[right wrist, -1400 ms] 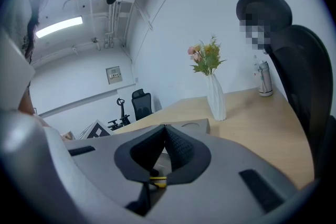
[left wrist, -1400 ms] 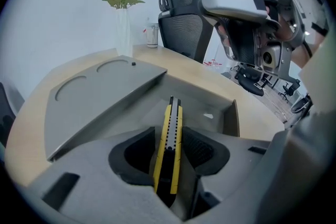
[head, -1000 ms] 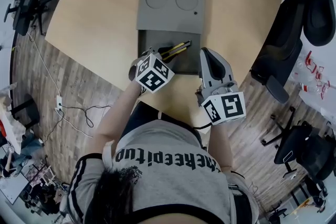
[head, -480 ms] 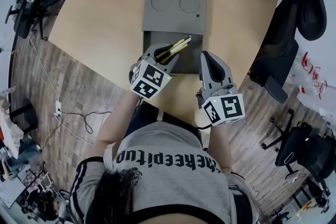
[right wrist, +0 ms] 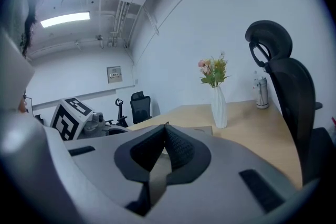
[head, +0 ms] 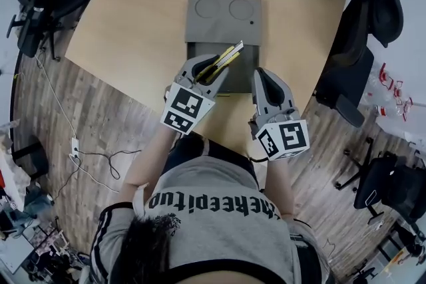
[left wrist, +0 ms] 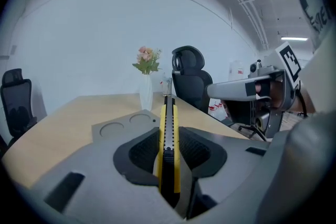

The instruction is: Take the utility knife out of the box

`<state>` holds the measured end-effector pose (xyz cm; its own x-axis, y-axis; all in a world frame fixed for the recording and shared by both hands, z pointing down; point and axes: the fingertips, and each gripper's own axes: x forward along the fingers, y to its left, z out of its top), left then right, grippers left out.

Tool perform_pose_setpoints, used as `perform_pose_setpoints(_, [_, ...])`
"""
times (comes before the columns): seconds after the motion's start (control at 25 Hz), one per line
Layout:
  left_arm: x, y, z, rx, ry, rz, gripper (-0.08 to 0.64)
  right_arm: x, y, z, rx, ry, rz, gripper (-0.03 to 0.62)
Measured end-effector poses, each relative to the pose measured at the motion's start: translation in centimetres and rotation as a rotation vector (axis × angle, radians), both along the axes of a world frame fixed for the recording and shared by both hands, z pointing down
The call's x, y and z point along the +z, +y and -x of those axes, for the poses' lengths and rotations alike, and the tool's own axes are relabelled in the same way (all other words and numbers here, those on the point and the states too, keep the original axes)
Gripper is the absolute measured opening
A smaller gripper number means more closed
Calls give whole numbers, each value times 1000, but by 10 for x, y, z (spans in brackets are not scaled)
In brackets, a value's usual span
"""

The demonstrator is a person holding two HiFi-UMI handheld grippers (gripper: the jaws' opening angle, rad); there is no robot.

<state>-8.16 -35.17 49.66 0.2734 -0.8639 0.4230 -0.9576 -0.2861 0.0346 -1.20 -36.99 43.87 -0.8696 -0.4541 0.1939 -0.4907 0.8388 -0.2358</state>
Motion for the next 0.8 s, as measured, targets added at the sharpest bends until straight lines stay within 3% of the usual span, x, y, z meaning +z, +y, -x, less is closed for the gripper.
perform_pose_setpoints(0.36, [-55,19,11,-19,59,-147,127,-13,21,8,30,3,-35,8])
perform_pose_setpoints(0.8, [-94,57,27,-38,96,-268,127,-34,55,17,56,19,-106,8])
